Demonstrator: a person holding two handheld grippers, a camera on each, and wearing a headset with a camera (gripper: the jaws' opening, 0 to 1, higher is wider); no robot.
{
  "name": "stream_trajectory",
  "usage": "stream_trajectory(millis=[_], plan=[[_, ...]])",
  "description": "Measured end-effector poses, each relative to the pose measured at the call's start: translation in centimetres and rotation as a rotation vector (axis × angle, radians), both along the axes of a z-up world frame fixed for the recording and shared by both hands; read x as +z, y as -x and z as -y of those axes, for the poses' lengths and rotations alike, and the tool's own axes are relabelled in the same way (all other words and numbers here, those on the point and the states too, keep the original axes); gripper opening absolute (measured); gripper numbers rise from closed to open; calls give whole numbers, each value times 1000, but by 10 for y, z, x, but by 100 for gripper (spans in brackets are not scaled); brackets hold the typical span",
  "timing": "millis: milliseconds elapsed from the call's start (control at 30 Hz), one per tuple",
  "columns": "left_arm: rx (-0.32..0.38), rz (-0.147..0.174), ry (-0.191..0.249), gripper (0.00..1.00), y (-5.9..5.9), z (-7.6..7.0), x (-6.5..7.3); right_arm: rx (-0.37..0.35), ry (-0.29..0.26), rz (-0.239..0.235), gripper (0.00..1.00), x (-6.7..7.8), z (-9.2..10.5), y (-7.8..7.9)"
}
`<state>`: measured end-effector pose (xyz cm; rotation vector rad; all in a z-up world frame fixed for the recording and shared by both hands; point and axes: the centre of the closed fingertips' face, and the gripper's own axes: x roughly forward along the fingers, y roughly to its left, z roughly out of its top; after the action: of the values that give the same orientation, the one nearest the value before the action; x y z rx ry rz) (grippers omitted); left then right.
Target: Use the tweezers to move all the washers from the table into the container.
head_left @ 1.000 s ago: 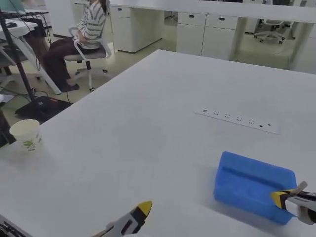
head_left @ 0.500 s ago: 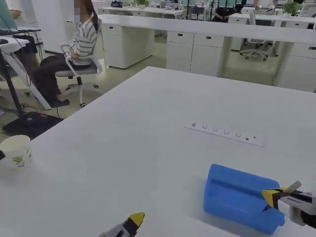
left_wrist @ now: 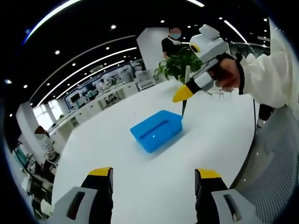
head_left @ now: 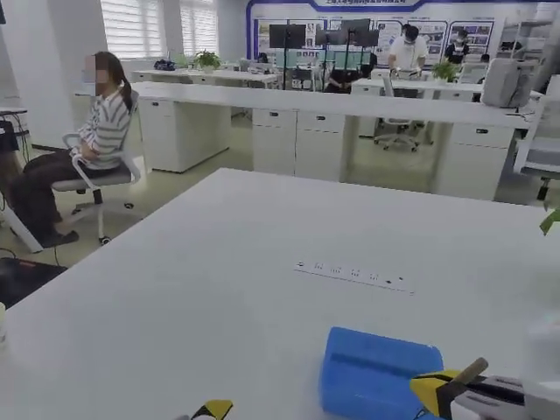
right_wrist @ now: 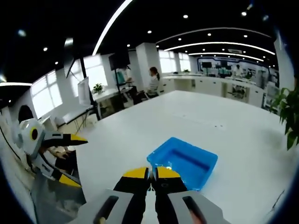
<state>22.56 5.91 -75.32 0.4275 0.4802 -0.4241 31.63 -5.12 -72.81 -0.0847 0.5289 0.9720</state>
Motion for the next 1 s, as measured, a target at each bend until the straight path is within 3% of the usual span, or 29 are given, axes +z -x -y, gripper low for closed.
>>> stream_trajectory(millis=[133,267,367,400,467,567,700,733,833,867,900,1000], plan=[[-52,-2,-1,68,-1,12,16,53,5,-20,2,-1,-2,22],[-119,-9,63,61,-1,32,36,126,20,-25,2,-2,-5,43],[-154,29,55,53,-3,43,52,175,58,-12,2,-6,-5,56],[-170,22,59,53,-3,47,54,182,59,-14,2,-7,-5,59],[-214,-6,85,55,-2,60,58,203,54,-25,2,-8,-6,65],[-298,-71,183,50,2,85,63,257,63,-47,3,-11,-7,79],[-371,-117,143,40,1,100,55,322,83,-80,3,-16,-11,95],[-380,-125,158,37,2,104,56,341,93,-86,3,-18,-12,98],[-461,-178,253,30,9,124,64,424,130,-91,3,-21,-15,114],[-473,-184,262,28,10,126,65,461,141,-92,3,-22,-16,121],[-509,-225,297,26,15,133,67,471,148,-93,3,-23,-17,123],[-562,-259,351,18,21,140,71,491,159,-74,3,-23,-20,128]])
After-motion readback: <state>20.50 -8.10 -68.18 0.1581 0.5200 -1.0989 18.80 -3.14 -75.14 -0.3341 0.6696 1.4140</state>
